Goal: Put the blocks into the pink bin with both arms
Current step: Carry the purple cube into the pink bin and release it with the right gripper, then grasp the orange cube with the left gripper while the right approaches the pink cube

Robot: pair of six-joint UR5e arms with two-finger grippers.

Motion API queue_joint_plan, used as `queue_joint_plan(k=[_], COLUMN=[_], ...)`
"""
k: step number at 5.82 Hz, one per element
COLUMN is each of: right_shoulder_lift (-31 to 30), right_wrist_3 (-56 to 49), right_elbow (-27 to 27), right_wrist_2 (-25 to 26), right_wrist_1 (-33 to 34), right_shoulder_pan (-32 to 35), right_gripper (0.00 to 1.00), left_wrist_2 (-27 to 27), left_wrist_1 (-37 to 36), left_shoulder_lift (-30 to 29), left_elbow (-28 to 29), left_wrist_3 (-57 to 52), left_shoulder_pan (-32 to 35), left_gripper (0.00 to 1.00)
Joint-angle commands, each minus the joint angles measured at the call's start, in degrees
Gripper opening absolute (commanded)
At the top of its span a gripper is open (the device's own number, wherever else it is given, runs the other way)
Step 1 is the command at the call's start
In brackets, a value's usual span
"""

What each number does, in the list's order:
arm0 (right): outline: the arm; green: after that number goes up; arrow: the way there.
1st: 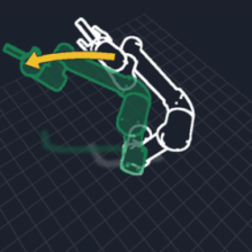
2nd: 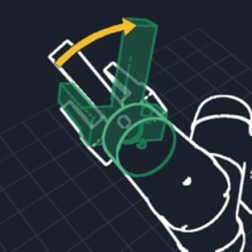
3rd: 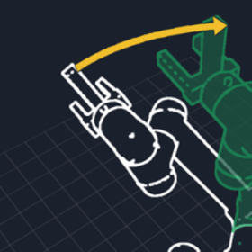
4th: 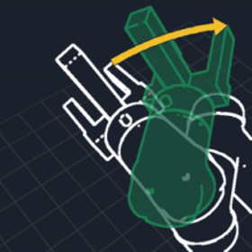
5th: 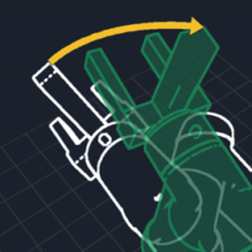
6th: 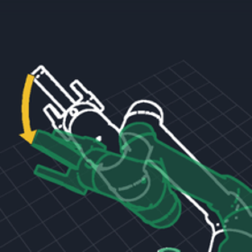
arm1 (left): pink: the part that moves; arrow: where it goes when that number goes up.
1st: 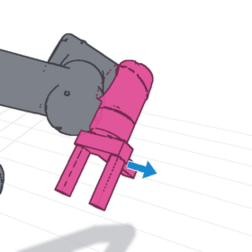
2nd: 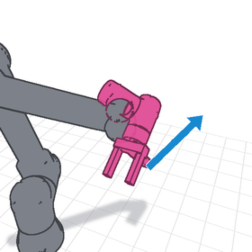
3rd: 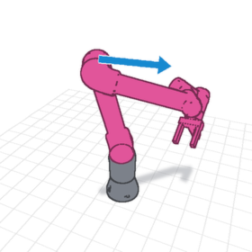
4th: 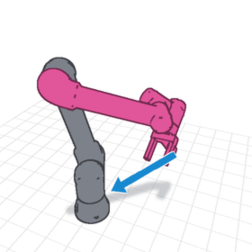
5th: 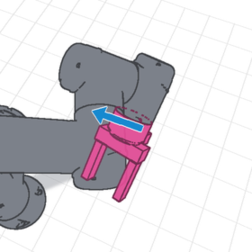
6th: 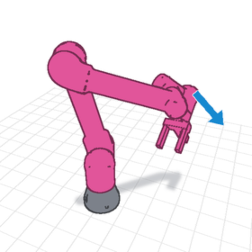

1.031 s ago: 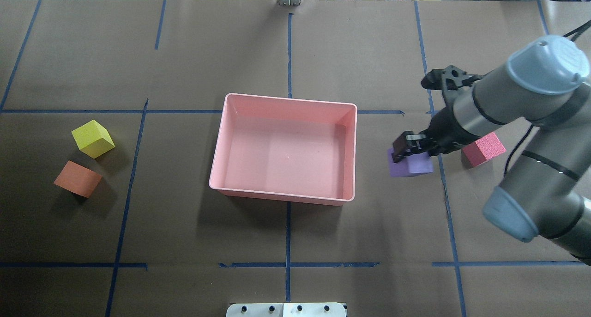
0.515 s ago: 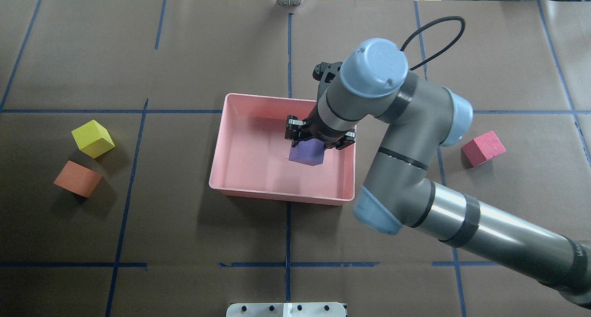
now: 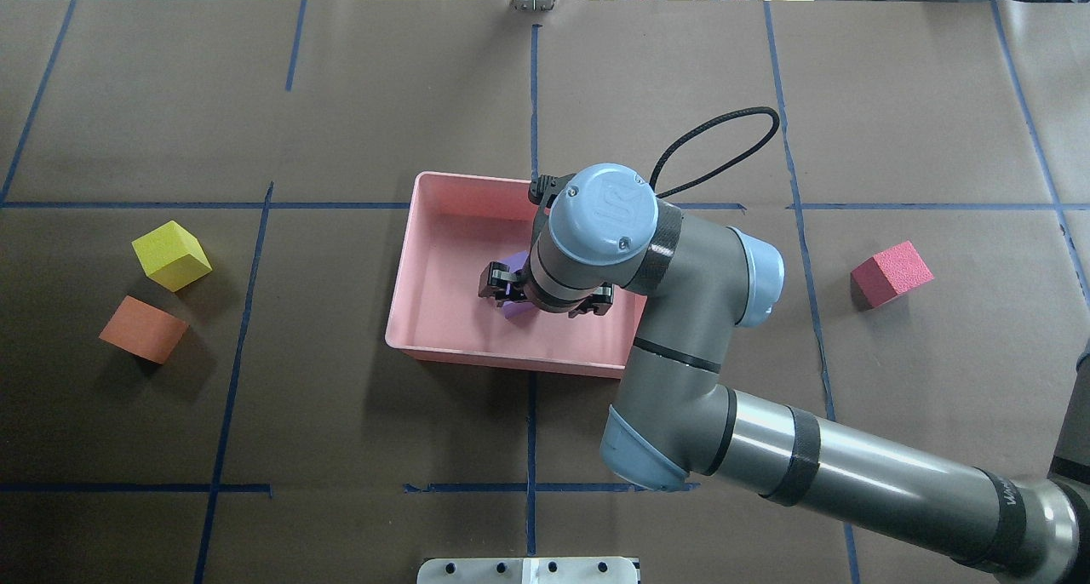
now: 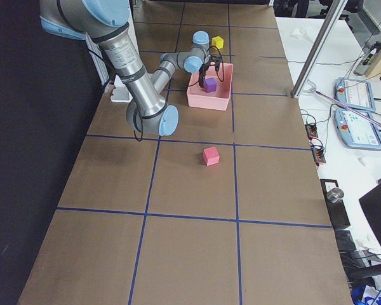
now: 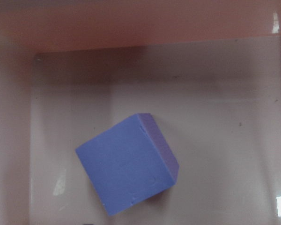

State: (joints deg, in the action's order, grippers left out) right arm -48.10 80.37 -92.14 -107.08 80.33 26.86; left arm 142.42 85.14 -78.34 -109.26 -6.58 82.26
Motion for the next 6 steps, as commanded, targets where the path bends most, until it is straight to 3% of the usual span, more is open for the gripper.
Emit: queue_joint_plan(k=[1, 2, 4, 6], right_shoulder_lift=[-2.9, -9.3, -22.1, -33.8], right_wrist_3=[0.1, -0.3, -0.7, -10.9], right_elbow=[-5.7, -15.3, -27.3, -31.6], right_wrist_2=[0.4, -0.7, -6.8, -11.1], right_wrist_1=[-0.6, -0.1, 1.1, 0.3], right_shoulder_pan=[0.2, 3.0, 9.9, 16.3], right_gripper=[0.99, 0.99, 1.0, 1.0], left_wrist_2=[-0.8, -2.1, -12.5, -20.0], left_wrist_1=[6.3, 13.4, 24.8, 25.3], left_shoulder_lift=[-3.0, -5.4, -8.1, -9.2], left_elbow=[1.2, 4.3, 4.5, 4.4], left_wrist_3=[10.2, 17.1, 37.1, 40.0], left_shoulder_pan=[-9.2, -12.9, -25.4, -33.4], left_gripper=[1.0, 1.0, 1.0, 1.0])
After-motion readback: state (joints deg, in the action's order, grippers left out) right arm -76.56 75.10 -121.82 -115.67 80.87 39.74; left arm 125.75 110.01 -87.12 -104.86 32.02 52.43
